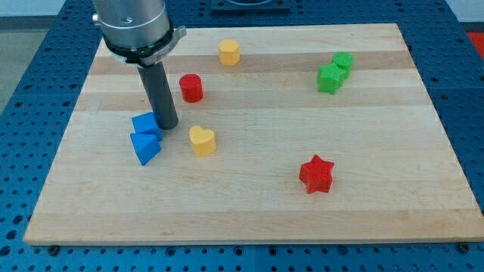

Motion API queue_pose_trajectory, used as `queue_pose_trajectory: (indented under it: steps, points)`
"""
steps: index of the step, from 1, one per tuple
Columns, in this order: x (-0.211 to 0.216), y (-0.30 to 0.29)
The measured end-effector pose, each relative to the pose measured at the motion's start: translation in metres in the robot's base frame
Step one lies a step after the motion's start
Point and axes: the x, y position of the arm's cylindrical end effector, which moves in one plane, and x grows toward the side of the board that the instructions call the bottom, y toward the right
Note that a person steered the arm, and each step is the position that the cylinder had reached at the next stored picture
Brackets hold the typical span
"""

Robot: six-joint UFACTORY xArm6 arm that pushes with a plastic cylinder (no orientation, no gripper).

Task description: Move the yellow heart below the red circle

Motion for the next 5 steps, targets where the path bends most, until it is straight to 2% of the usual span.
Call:
queue_pose_trajectory:
  steps: [3,5]
  points:
    - [0.033,0.000]
    - [-0.020,0.003]
